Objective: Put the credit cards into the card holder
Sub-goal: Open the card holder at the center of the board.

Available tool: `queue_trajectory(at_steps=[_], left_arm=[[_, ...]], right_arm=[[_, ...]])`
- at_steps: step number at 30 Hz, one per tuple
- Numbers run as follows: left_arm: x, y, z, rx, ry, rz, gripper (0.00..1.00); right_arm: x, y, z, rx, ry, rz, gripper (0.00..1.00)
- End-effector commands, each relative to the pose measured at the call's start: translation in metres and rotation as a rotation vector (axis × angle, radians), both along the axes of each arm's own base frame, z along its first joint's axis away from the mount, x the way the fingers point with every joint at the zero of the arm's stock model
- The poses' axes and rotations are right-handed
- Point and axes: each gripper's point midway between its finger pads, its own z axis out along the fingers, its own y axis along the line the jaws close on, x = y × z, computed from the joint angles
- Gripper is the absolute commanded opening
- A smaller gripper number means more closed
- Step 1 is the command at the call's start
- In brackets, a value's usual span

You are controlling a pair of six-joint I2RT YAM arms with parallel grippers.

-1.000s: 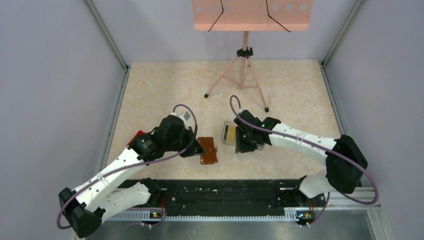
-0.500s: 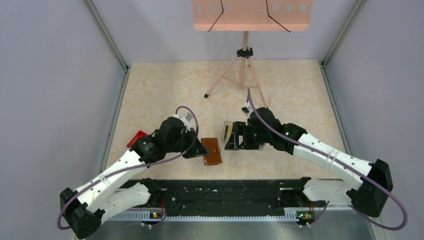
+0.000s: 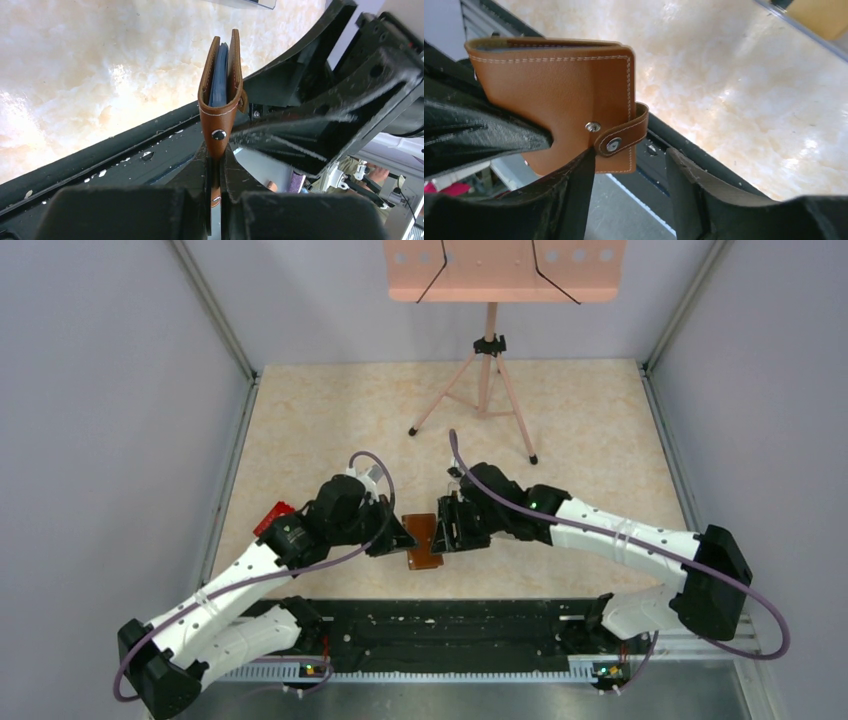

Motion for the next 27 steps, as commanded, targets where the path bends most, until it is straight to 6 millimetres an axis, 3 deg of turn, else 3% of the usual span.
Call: queue_trajectory(at_steps=[1,9,17,27], left_arm=[[0.001,-0.005,0.018,-0.068,-0.053,-0.009,0.00],[-0.001,-0.005,0.020,-0.074,-0.053,-0.011,0.00],[-0.003,-0.007,0.023,-0.094,-0.057,-0.023,0.00],[-0.006,-0.005,0.026,-0.104,-0.069,-0.028,0.00]], right_arm=[[0.027,-0.014,0.008,-0.114,-0.094,-0.130,0.50],[0.028,-0.014,0.010,-0.076,-0.102,-0.160,0.35],[0.027,0.000,0.017,0.043,-0.099,-0.141,0.29],[0.035,-0.003,0.028,0.131,-0.088,-0.173,0.29]])
